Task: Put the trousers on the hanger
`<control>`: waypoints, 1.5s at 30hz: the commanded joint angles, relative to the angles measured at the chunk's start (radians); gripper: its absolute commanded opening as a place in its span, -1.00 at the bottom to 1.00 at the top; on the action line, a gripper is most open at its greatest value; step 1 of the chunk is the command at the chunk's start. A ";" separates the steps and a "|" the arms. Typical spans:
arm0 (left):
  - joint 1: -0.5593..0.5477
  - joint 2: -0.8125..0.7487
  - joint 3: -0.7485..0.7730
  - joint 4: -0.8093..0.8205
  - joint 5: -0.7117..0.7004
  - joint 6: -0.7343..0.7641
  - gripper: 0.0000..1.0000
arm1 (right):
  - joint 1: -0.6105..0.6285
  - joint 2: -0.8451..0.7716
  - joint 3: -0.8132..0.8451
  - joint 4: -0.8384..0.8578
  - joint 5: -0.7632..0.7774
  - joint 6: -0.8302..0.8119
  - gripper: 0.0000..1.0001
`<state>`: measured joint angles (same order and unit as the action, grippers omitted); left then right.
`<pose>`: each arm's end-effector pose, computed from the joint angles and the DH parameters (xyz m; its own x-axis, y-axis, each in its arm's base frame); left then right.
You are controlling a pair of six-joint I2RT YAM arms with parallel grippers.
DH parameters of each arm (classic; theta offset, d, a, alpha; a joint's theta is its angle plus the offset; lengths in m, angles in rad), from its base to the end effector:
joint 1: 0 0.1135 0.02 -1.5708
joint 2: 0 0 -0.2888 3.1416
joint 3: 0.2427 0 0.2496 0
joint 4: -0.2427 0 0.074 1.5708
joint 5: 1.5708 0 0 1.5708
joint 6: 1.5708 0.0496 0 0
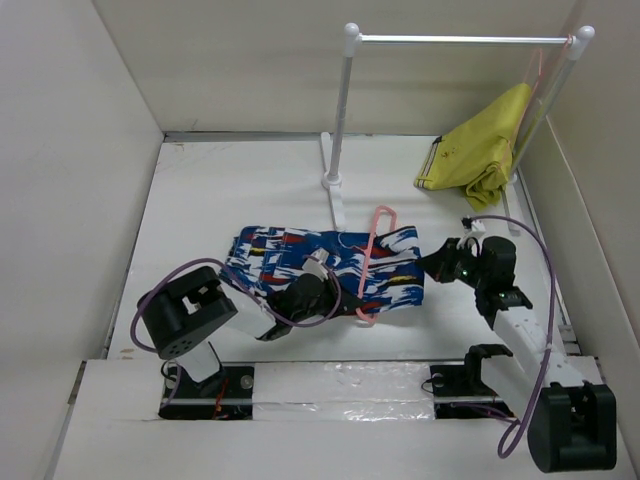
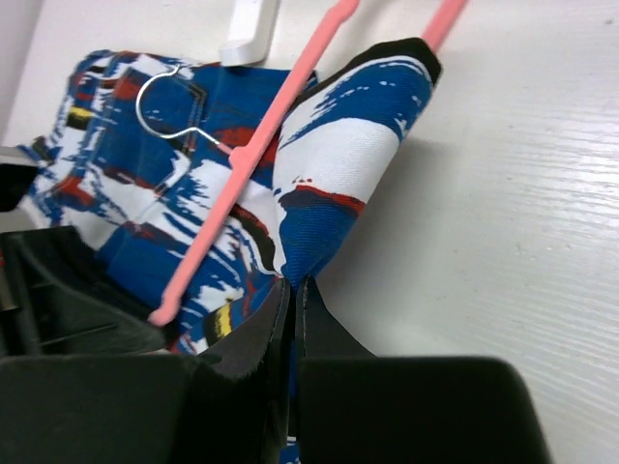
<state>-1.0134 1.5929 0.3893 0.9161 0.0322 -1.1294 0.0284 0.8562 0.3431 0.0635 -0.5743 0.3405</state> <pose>0.1509 -0.2451 0.1626 -0.8457 -0.3515 -0.4014 0.2337 0.4322 -0.8709 0.1746 0.0319 0.2147 -0.5808 0.2640 -0.7701 -0.3384 0.7821 0.5233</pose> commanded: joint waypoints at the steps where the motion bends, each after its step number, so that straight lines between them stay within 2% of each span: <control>1: -0.004 0.057 0.045 -0.094 -0.081 0.003 -1.00 | -0.016 -0.032 0.029 0.087 -0.090 0.043 -1.00; 4: 0.016 0.055 0.031 -0.094 -0.107 -0.021 -1.00 | -0.016 -0.092 0.146 -0.104 -0.029 -0.038 -1.00; 10: 0.026 -0.056 -0.047 -0.140 -0.183 -0.035 -1.00 | -0.080 -0.206 0.149 -0.238 0.037 -0.104 -1.00; 14: 0.026 -0.112 -0.076 -0.181 -0.212 -0.029 -1.00 | -0.081 -0.206 0.138 -0.211 0.063 -0.098 -1.00; 21: 0.026 -0.178 -0.124 -0.232 -0.247 -0.046 -1.00 | -0.102 -0.160 0.261 -0.226 0.108 -0.121 -1.00; 28: 0.026 -0.228 -0.153 -0.290 -0.299 -0.035 -1.00 | -0.150 -0.134 0.252 -0.272 0.139 -0.159 -1.00; 35: 0.026 -0.234 -0.162 -0.286 -0.307 -0.026 -1.00 | -0.160 -0.137 0.292 -0.300 0.105 -0.153 -1.00; 40: 0.026 -0.258 -0.150 -0.313 -0.314 -0.006 -1.00 | -0.180 -0.106 0.182 -0.229 0.119 -0.140 -1.00; 45: 0.016 -0.324 -0.162 -0.440 -0.383 -0.007 -1.00 | -0.258 -0.039 0.143 -0.188 0.068 -0.149 -1.00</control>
<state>-1.0130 1.3071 0.2569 0.6819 -0.2119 -1.1564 -0.1741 0.8169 0.4820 -0.2638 -0.5449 0.2134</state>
